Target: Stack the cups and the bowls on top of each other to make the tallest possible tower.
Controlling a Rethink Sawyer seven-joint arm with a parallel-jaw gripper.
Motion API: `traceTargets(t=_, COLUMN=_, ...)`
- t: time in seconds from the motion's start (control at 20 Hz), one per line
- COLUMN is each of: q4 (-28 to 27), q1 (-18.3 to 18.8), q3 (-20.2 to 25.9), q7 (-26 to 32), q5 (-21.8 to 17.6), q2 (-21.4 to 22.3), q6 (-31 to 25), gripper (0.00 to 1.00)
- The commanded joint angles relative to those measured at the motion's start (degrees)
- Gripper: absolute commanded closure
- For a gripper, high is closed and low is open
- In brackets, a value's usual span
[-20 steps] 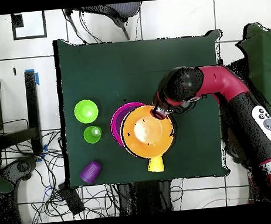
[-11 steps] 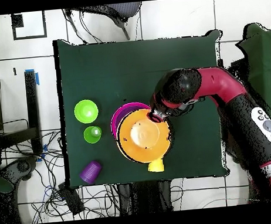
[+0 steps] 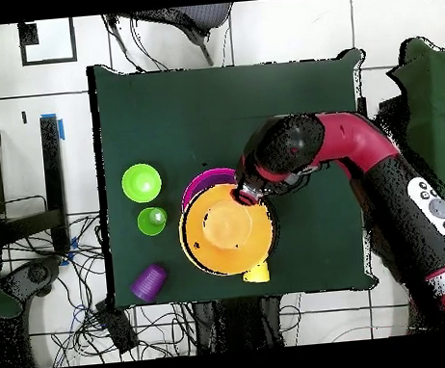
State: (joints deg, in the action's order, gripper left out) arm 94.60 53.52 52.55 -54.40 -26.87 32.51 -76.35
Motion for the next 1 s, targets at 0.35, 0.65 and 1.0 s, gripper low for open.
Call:
traceTargets(t=0.35, q4=5.5, q1=1.2, q3=0.1, q7=4.5, q5=-1.2, q2=-4.0, q6=12.3, gripper=1.0)
traceTargets(t=0.65, q4=5.9, q1=1.4, q3=-0.8, q7=5.2, q5=-2.1, q2=-4.6, q6=14.3, gripper=1.0)
traceTargets(t=1.0, q4=5.3, q1=1.0, q3=-1.8, q7=5.9, q5=-3.8, q2=-4.5, q6=12.8, gripper=1.0)
